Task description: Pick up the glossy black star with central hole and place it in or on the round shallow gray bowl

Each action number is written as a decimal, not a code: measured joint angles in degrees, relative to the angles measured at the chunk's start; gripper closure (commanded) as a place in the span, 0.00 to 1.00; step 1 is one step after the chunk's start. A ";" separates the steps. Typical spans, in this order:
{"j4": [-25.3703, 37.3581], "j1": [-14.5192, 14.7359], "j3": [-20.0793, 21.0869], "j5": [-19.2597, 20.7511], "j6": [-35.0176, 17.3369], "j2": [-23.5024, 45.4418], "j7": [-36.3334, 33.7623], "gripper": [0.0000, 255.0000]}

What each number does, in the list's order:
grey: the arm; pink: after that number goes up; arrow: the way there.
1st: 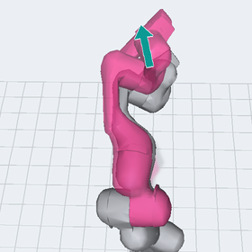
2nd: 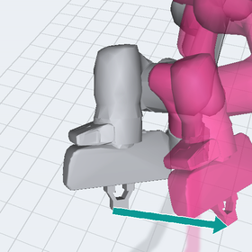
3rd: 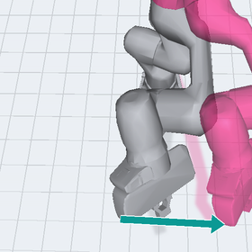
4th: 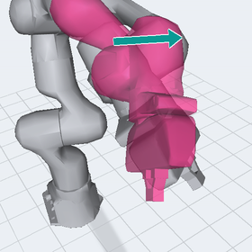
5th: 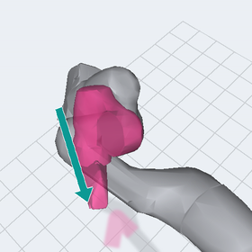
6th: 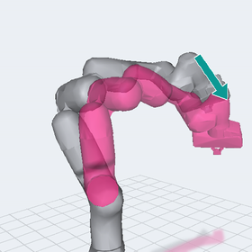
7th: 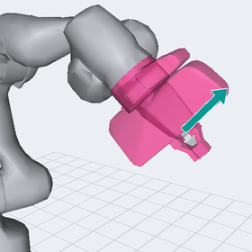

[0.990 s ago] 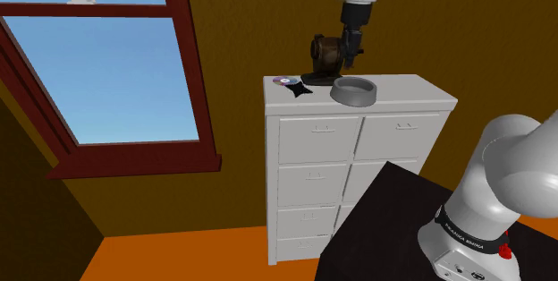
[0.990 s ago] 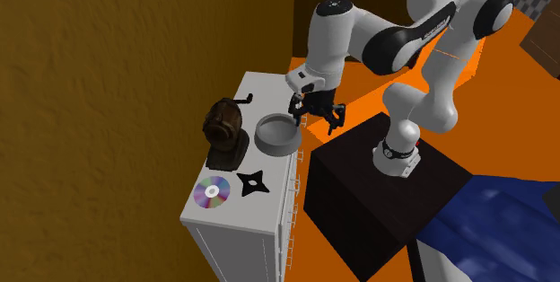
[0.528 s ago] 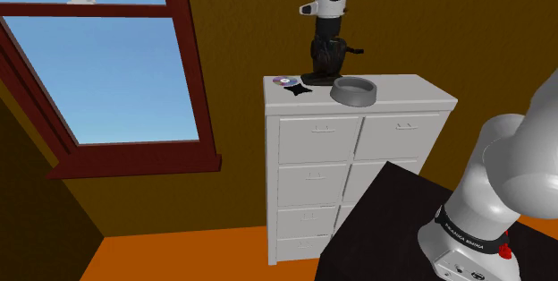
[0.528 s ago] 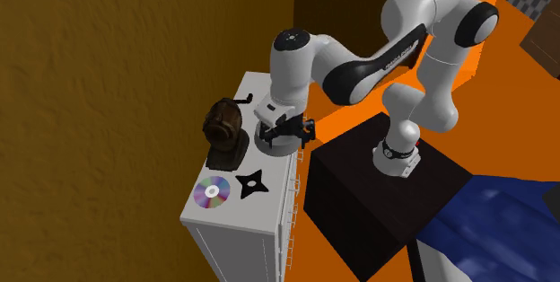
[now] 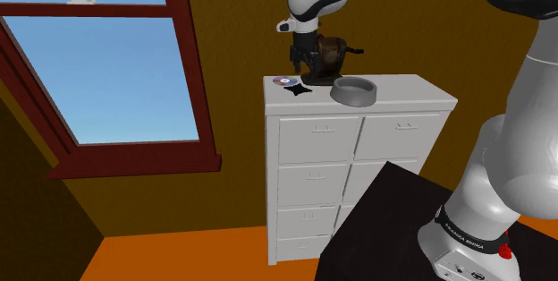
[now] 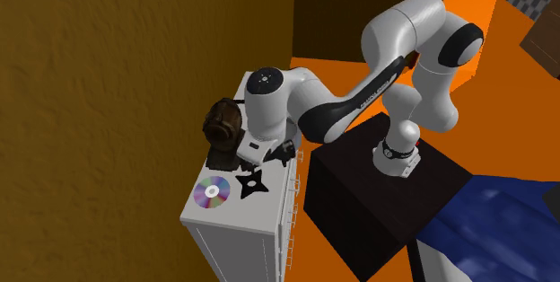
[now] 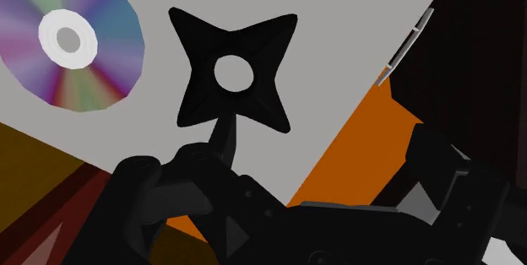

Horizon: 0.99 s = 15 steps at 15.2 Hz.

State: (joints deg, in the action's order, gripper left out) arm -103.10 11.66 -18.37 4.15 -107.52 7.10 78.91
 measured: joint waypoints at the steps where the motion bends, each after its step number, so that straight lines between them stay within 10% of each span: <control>1: -0.24 -0.04 0.02 -0.08 -0.63 0.43 0.27 0.00; 12: -3.31 -0.28 -0.06 -0.23 -4.65 1.37 0.66 0.00; 13: -3.31 -0.28 -0.06 -0.23 -4.65 1.37 0.66 1.00; 15: -3.31 -0.28 -0.06 -0.23 -4.65 1.37 0.66 1.00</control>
State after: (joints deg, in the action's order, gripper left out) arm -106.41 11.38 -18.43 3.92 -112.17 8.48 79.57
